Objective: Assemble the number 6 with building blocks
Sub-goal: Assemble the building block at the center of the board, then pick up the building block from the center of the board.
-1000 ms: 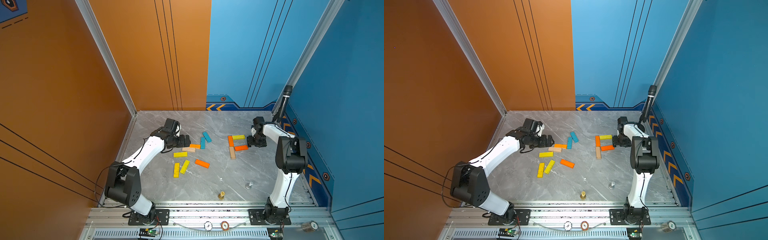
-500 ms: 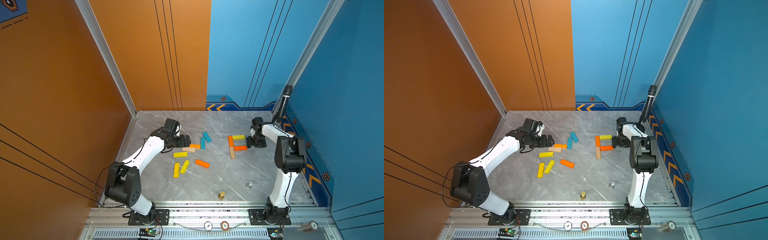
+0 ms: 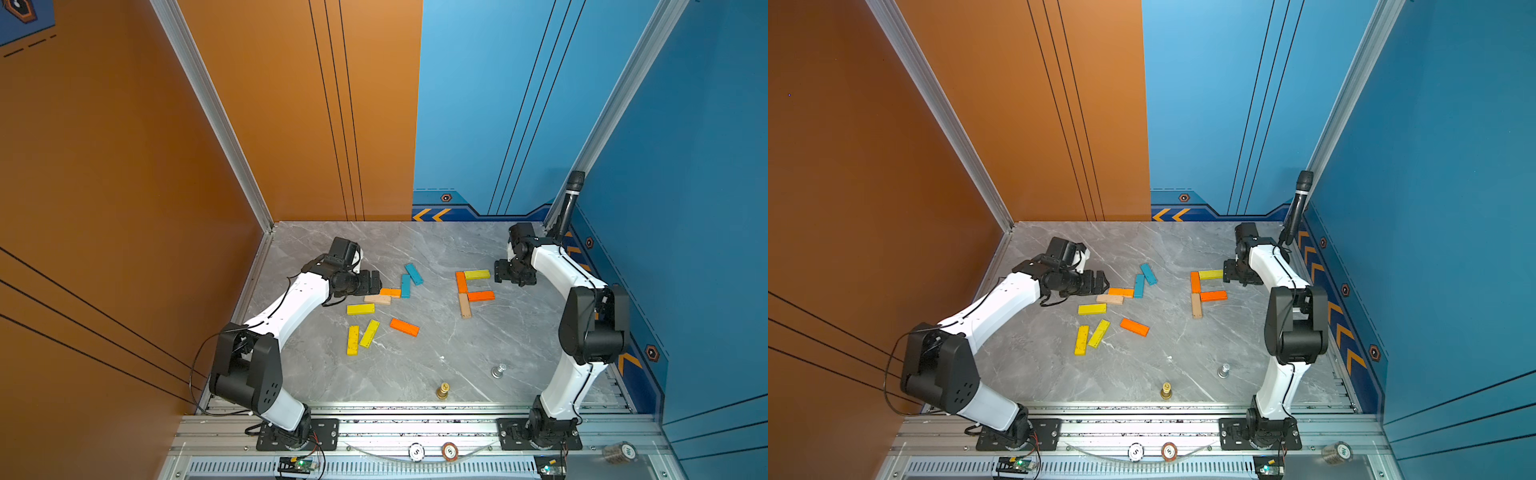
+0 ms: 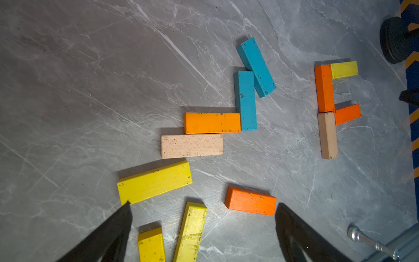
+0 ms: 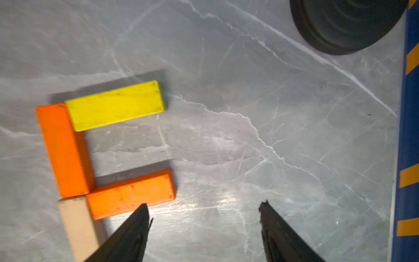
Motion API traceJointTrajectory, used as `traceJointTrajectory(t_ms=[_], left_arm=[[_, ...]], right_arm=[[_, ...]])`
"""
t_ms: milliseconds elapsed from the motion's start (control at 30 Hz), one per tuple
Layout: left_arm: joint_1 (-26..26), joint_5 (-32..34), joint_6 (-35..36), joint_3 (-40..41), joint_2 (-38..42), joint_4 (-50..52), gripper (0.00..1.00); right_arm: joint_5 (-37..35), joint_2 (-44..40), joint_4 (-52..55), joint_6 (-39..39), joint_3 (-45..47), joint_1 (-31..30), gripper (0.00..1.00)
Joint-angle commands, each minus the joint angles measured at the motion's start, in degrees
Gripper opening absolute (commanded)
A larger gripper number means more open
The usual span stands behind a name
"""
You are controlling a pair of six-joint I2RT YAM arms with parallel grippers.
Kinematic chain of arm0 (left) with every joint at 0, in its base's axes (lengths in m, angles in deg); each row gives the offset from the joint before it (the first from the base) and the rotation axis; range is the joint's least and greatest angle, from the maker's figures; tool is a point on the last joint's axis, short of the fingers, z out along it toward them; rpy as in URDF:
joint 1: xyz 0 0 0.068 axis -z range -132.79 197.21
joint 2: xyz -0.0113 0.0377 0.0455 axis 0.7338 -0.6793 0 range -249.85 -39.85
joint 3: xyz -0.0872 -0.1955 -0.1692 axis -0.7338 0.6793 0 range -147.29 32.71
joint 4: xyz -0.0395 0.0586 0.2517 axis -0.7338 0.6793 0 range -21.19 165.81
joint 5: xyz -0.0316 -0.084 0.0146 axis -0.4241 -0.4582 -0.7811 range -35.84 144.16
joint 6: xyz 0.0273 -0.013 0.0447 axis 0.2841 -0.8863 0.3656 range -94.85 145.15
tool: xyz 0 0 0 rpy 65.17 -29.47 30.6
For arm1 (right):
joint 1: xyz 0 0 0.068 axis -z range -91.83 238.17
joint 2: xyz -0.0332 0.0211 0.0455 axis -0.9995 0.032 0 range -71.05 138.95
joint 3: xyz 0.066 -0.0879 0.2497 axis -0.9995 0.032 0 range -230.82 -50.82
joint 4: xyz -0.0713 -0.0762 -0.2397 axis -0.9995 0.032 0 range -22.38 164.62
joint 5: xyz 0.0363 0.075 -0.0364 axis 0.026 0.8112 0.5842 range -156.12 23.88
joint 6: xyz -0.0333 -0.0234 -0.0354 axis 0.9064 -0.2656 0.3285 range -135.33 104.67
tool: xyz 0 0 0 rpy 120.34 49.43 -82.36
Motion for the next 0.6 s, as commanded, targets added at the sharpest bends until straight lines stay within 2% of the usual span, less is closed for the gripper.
traceJointTrajectory(t_ms=[0,100,200,367,567], left_arm=[[0.4,0.4,0.8,-1.4,1.2,1.5,0.98],[0.3,0.8,0.5,-1.6,1.2,1.5,0.98],[-0.1,2.2,-0.1,-1.5,1.6,1.6,0.98],[-1.7,5.6,-1.1,-0.8,3.5,1.7,0.97],[-4.2,7.2,-2.3,-0.4,4.9,1.6,0.97]], right_arm=[[2.3,-2.8,-2.5,-5.0,2.6,-2.9,0.76],[1.4,-3.8,-4.9,-5.8,3.3,-8.5,0.77],[1.3,-1.3,-5.6,-7.2,0.7,-13.9,0.77],[-0.4,7.6,-4.7,-7.6,-7.5,-21.5,0.73],[-0.7,18.5,-3.4,-6.1,-18.2,-26.3,0.67]])
